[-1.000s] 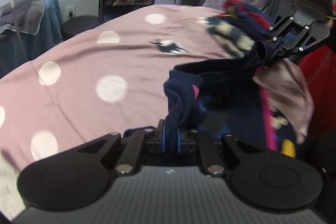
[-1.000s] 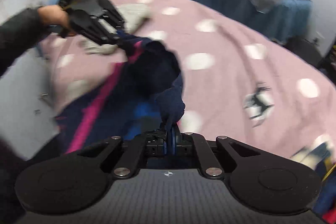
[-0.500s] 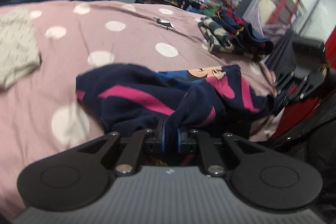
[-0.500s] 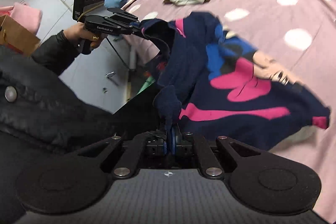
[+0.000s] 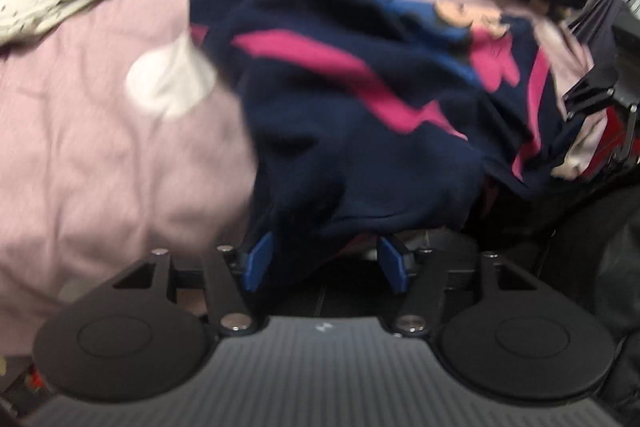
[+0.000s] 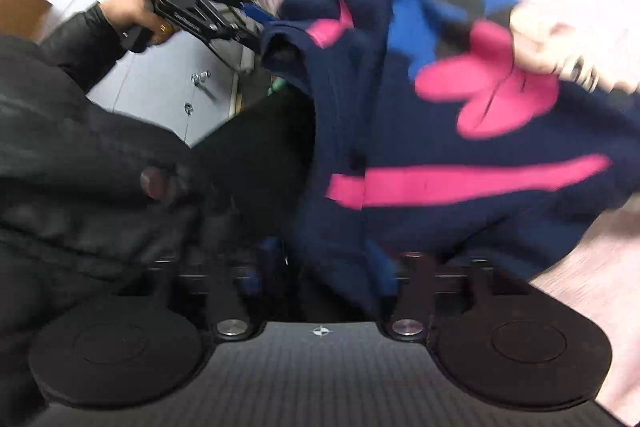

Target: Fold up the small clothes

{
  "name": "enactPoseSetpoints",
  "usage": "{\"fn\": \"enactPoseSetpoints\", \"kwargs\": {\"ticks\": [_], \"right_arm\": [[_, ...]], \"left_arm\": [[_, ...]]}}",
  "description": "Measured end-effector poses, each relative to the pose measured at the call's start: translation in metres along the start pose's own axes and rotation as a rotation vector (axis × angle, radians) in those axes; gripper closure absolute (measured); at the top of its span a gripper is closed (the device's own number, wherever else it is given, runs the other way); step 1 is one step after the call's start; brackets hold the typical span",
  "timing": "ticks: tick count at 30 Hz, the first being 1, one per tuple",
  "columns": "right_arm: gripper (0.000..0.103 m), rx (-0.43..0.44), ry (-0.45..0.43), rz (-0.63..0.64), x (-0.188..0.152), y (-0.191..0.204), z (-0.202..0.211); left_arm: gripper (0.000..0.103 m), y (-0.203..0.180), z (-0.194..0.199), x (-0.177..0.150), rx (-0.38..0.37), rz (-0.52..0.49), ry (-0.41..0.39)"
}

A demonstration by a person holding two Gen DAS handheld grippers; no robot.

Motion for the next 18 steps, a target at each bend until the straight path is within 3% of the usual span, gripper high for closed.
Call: {"fn": "enactPoseSetpoints", "kwargs": {"ticks": [2,5,7,9,10,12,15,17,18], "right_arm": [[0.037,-0.016,-0.040,0.009,0.005,0.000,0.014],[0.040,-0.040,-0.154,0.073,0.022,0.006,0.047],[0.040,-0.097,-0.227,0.094,0.035,0.006,0.058],[0.040,-0.138,-0.264,0.115,0.049,0.004,0.055],[0.040,-0.140,-0.272,0.112,0.053,0.002,0.050],[0.040,-0.145,-0.276,0.086,0.050,-0.005,0.045],[0.040,-0.183,-0.262,0.083,0.049,-0.010,0.032],[0.038,-0.232,-0.252,0.088,0.038,-0.013,0.035],[0.037,-0.270,-0.246,0.089,0.029,-0.016,0.040]], "left_arm": [[0.043,-0.006,0.015,0.001,-0.013,0.002,-0.028],[0.026,-0.026,0.045,0.015,-0.054,-0.019,-0.173],[0.024,-0.046,0.050,0.031,-0.102,-0.057,-0.263],[0.024,-0.065,0.036,0.047,-0.132,-0.076,-0.298],[0.025,-0.071,0.024,0.054,-0.139,-0.072,-0.307],[0.030,-0.074,-0.008,0.059,-0.141,-0.054,-0.252],[0.049,-0.056,-0.041,0.044,0.014,-0.015,-0.130],[0.053,-0.041,-0.028,0.030,-0.002,0.067,-0.183],[0.054,-0.031,-0.023,0.021,0.019,0.128,-0.171]]}}
Point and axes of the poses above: each gripper's, at about its wrist camera, not at the fingertips, and z roughly against the way its jaws point, y to its left, x to its top, the point moved 4 cm from there along -z, roughly the way its jaws point, and after that the axes turned 1 degree about -x, right-handed, at the moved point
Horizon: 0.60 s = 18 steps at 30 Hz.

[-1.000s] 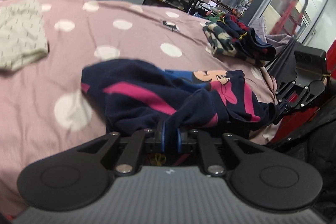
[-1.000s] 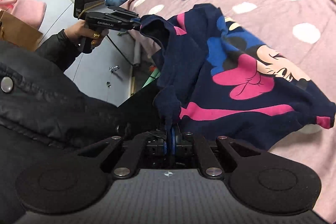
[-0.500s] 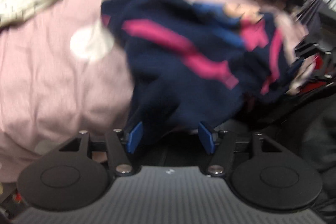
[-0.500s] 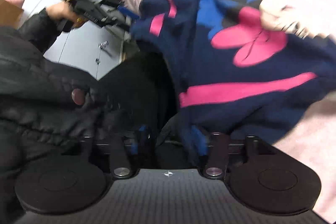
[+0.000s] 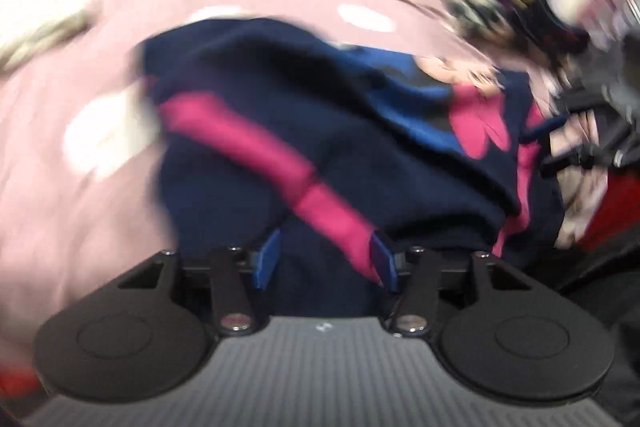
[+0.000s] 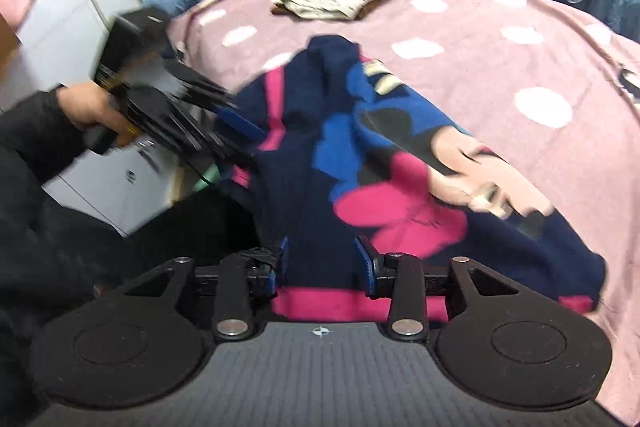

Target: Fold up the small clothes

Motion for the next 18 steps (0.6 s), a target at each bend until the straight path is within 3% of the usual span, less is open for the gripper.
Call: {"fn": "enactPoseSetpoints", "kwargs": {"ticks": [1,2,4,5,6,8,10,12,14,16,18], "right_arm": [[0.036,-0.044,0.011,0.005,-0.003,-0.005,0.002],[0.036,-0.077,0.017,0.012,-0.007,-0.008,0.010],[0.036,-0.112,0.000,0.024,-0.009,-0.016,0.016],[0.034,-0.127,-0.015,0.028,-0.006,-0.019,0.015],[0.031,-0.146,-0.030,0.029,-0.003,-0.023,0.019],[0.009,-0.205,-0.056,0.022,0.002,-0.033,0.020],[0.009,-0.253,-0.099,-0.005,0.004,-0.046,0.026],[0.009,-0.249,-0.136,-0.076,0.005,-0.060,0.029],[0.009,-0.225,-0.146,-0.113,0.006,-0.066,0.026],[0.010,-0.226,-0.134,-0.055,0.009,-0.056,0.018],[0.010,-0.244,-0.096,0.046,0.007,-0.045,0.005]], "left_arm": [[0.061,0.008,0.005,-0.008,0.031,0.026,0.017],[0.056,0.013,0.009,-0.015,0.067,0.039,0.039],[0.048,0.026,0.011,-0.029,0.239,0.049,0.103],[0.046,0.030,0.011,-0.034,0.281,0.059,0.130],[0.046,0.033,0.013,-0.038,0.283,0.087,0.144],[0.046,0.030,0.025,-0.035,0.216,0.164,0.088],[0.040,0.013,0.039,-0.021,0.101,0.164,-0.021],[0.027,-0.014,0.043,-0.002,0.051,0.080,-0.102],[0.023,-0.035,0.034,0.014,0.058,-0.013,-0.120],[0.024,-0.043,0.009,0.022,0.065,-0.061,-0.083],[0.026,-0.044,-0.014,0.027,0.142,-0.080,-0.018]]}}
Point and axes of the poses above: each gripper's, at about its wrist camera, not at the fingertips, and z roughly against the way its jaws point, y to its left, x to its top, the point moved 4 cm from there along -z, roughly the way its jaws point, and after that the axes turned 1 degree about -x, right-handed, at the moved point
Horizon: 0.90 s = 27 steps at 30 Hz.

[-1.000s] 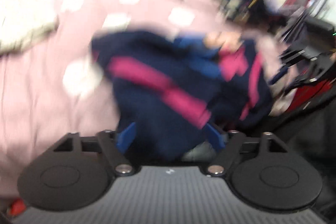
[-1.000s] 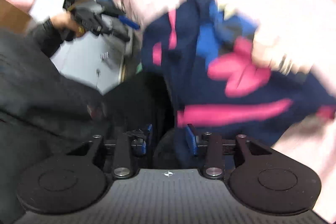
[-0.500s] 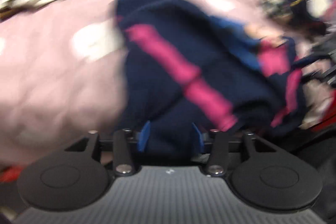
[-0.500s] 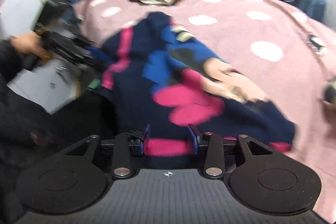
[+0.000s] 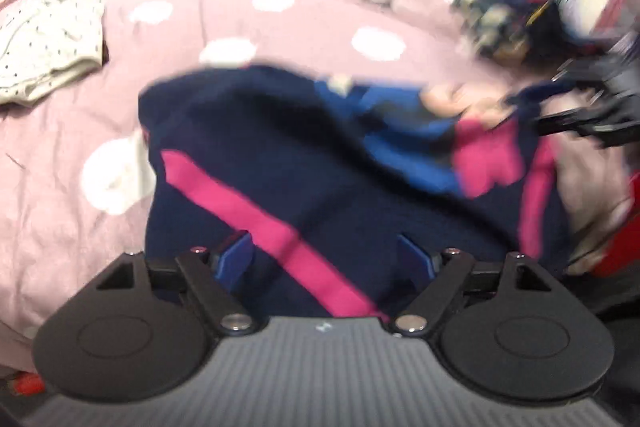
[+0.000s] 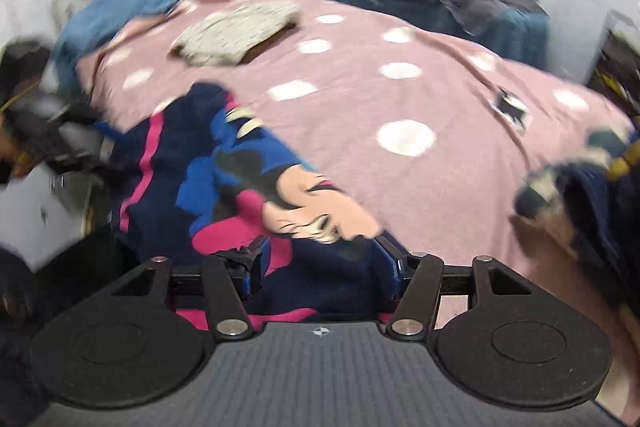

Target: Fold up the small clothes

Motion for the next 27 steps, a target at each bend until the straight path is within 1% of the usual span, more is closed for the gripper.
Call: {"fn": "enactPoseSetpoints", "kwargs": {"ticks": [1,2,3,4,5,6,7,8,9,10,11,12,13,14,15,16,18,19,20,21,22,24,26,27], "right_arm": [[0.010,-0.031,0.023,0.042,-0.003,0.004,-0.006],[0.011,-0.079,0.046,0.077,-0.009,0.004,-0.011],[0.011,-0.112,0.069,0.090,-0.015,-0.001,-0.013],[0.010,-0.132,0.088,0.076,-0.022,-0.010,-0.016],[0.009,-0.134,0.089,0.034,-0.027,-0.021,-0.014],[0.008,-0.127,0.085,-0.018,-0.030,-0.032,-0.011],[0.002,-0.133,0.093,-0.061,-0.032,-0.042,-0.008],[0.000,-0.145,0.102,-0.088,-0.033,-0.050,-0.005],[0.000,-0.149,0.099,-0.112,-0.032,-0.055,-0.001],[0.000,-0.131,0.084,-0.133,-0.029,-0.057,0.003],[0.000,-0.100,0.066,-0.140,-0.024,-0.056,0.008],[0.000,-0.060,0.050,-0.127,-0.020,-0.053,0.012],[0.000,-0.034,0.042,-0.115,-0.016,-0.050,0.015],[0.000,-0.025,0.042,-0.111,-0.012,-0.049,0.014],[0.000,-0.026,0.043,-0.116,-0.010,-0.051,0.013],[0.000,-0.018,0.042,-0.131,-0.009,-0.055,0.011],[0.000,0.023,0.034,-0.185,-0.008,-0.065,0.005],[0.000,0.053,0.033,-0.226,-0.008,-0.072,0.002],[0.000,0.094,0.043,-0.275,-0.009,-0.079,-0.003],[0.000,0.133,0.062,-0.314,-0.010,-0.085,-0.008],[0.000,0.155,0.077,-0.342,-0.012,-0.088,-0.013],[0.000,0.164,0.108,-0.371,-0.017,-0.092,-0.022],[0.000,0.176,0.122,-0.402,-0.021,-0.095,-0.028],[0.000,0.191,0.122,-0.421,-0.024,-0.095,-0.031]], "left_arm": [[0.031,0.001,-0.009,-0.004,0.058,-0.031,0.024],[0.033,-0.002,-0.011,-0.005,0.080,-0.065,0.012],[0.033,-0.003,-0.006,-0.009,0.079,-0.078,-0.003],[0.033,-0.003,-0.003,-0.013,0.087,-0.074,0.000],[0.031,-0.002,0.004,-0.019,0.103,-0.074,0.010],[0.030,0.003,0.011,-0.024,0.137,-0.078,0.041],[0.028,0.011,0.015,-0.032,0.187,-0.073,0.091],[0.028,0.021,0.020,-0.040,0.236,-0.051,0.140],[0.028,0.032,0.023,-0.049,0.259,-0.008,0.170],[0.029,0.041,0.028,-0.053,0.251,0.061,0.169],[0.029,0.047,0.035,-0.054,0.227,0.142,0.149],[0.029,0.051,0.045,-0.052,0.187,0.205,0.118],[0.028,0.048,0.053,-0.047,0.137,0.236,0.070],[0.026,0.041,0.058,-0.039,0.092,0.233,0.022],[0.025,0.032,0.061,-0.029,0.058,0.206,-0.015],[0.020,0.024,0.062,-0.019,0.043,0.164,-0.038],[0.018,0.008,0.057,0.005,0.053,0.026,-0.068],[0.017,0.006,0.055,0.018,0.063,-0.051,-0.083],[0.017,0.008,0.052,0.031,0.085,-0.110,-0.105],[0.014,0.016,0.049,0.043,0.104,-0.135,-0.127],[0.005,0.025,0.044,0.057,0.094,-0.134,-0.146],[0.004,0.049,0.028,0.080,0.044,-0.088,-0.151],[0.004,0.073,0.008,0.097,-0.038,-0.006,-0.124],[0.004,0.082,-0.002,0.104,-0.055,0.031,-0.116]]}}
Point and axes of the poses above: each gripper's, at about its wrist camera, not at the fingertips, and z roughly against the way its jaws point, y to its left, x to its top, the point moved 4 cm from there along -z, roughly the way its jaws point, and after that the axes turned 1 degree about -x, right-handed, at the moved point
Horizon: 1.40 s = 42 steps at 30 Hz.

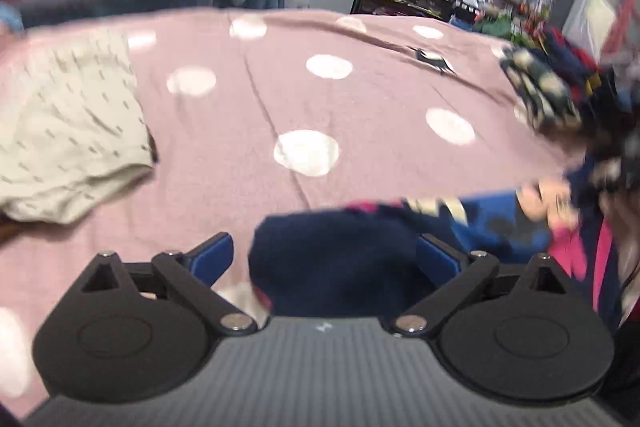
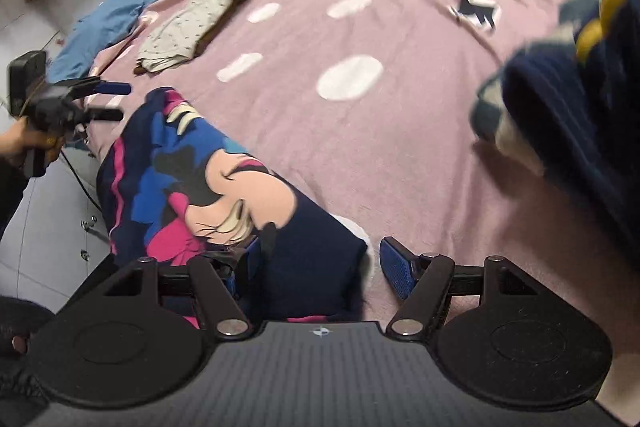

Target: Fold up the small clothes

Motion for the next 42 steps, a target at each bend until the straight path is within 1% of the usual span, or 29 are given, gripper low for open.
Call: {"fn": "enactPoseSetpoints", "kwargs": {"ticks": [1,3,4,5,6,7,8,9,10,11,12,13,15,18,21,23,26,27,28,29,30,31,32,34,35,36,37,39,42], "right_arm": [[0.000,0.013,-0.010,-0.010,-0.001,0.000,-0.001],[0.000,0.034,-0.019,-0.018,-0.002,0.004,-0.003],[0.002,0.038,-0.017,-0.013,-0.003,0.007,-0.003],[0.016,0.033,-0.015,-0.003,-0.002,0.010,-0.003],[0.035,0.031,-0.008,0.006,-0.003,0.012,-0.003],[0.066,0.049,0.001,0.006,-0.003,0.015,-0.003],[0.070,0.060,-0.004,0.001,-0.003,0.014,-0.002],[0.072,0.059,-0.009,0.006,-0.003,0.015,0.000],[0.074,0.058,-0.012,0.011,0.000,0.015,0.002],[0.075,0.061,-0.020,0.007,0.003,0.016,0.005],[0.076,0.067,-0.042,-0.002,0.008,0.017,0.011],[0.077,0.078,-0.069,-0.012,0.015,0.018,0.017],[0.078,0.077,-0.116,-0.001,0.034,0.023,0.028],[0.079,0.019,-0.158,0.075,0.066,0.030,0.027],[0.080,-0.074,-0.175,0.082,0.093,0.015,0.010],[0.080,-0.117,-0.167,0.011,0.102,-0.005,-0.003],[0.078,-0.211,-0.148,-0.004,0.107,-0.025,-0.023],[0.076,-0.236,-0.119,0.008,0.106,-0.028,-0.032],[0.067,-0.281,-0.117,0.030,0.104,-0.031,-0.040],[0.043,-0.334,-0.127,0.055,0.101,-0.031,-0.044],[0.030,-0.376,-0.134,0.087,0.097,-0.030,-0.047],[0.015,-0.408,-0.130,0.129,0.093,-0.027,-0.049],[0.015,-0.436,-0.140,0.162,0.092,-0.024,-0.045],[0.012,-0.480,-0.207,0.215,0.085,-0.010,-0.028],[0.011,-0.473,-0.234,0.229,0.082,-0.002,-0.018],[0.011,-0.444,-0.259,0.243,0.076,0.008,-0.006],[0.011,-0.396,-0.266,0.260,0.070,0.020,0.004],[0.011,-0.297,-0.241,0.305,0.054,0.046,0.015],[0.011,-0.194,-0.155,0.384,0.026,0.083,0.018]], "left_arm": [[0.004,0.007,-0.011,0.005,-0.012,0.028,0.006],[0.006,0.017,-0.031,0.009,-0.038,0.045,0.038],[0.012,0.019,-0.037,0.007,-0.053,0.059,0.051],[0.026,0.019,-0.044,0.004,-0.099,0.077,0.078],[0.033,0.014,-0.053,0.002,-0.150,0.084,0.111],[0.041,0.006,-0.058,-0.002,-0.173,0.068,0.138],[0.049,-0.003,-0.059,-0.009,-0.172,0.035,0.152],[0.055,-0.010,-0.060,-0.013,-0.161,-0.002,0.154],[0.065,-0.012,-0.063,-0.015,-0.149,-0.024,0.148],[0.079,-0.012,-0.060,-0.014,-0.151,-0.023,0.134],[0.082,-0.011,-0.055,-0.011,-0.163,-0.002,0.117],[0.083,-0.009,-0.047,-0.005,-0.170,0.011,0.092],[0.084,-0.007,-0.035,0.011,-0.155,-0.023,0.055],[0.084,0.003,-0.038,0.037,-0.083,-0.048,0.064],[0.085,0.015,-0.057,0.061,-0.005,-0.063,0.050],[0.085,0.027,-0.070,0.077,0.019,-0.028,0.045],[0.084,0.036,-0.097,0.090,0.091,-0.030,0.068],[0.083,0.037,-0.107,0.089,0.107,-0.031,0.087],[0.081,0.037,-0.117,0.088,0.146,-0.041,0.104],[0.073,0.035,-0.122,0.084,0.193,-0.064,0.117],[0.067,0.033,-0.126,0.081,0.218,-0.083,0.128],[0.049,0.032,-0.127,0.079,0.239,-0.086,0.130],[0.032,0.030,-0.123,0.078,0.262,-0.086,0.125],[0.024,0.024,-0.109,0.076,0.290,-0.096,0.101],[0.021,0.020,-0.097,0.074,0.297,-0.095,0.079],[0.017,0.015,-0.087,0.071,0.297,-0.094,0.069],[0.011,0.010,-0.079,0.067,0.292,-0.095,0.075],[0.010,-0.003,-0.065,0.057,0.302,-0.100,0.115],[0.010,-0.032,-0.047,0.037,0.278,-0.162,0.151]]}}
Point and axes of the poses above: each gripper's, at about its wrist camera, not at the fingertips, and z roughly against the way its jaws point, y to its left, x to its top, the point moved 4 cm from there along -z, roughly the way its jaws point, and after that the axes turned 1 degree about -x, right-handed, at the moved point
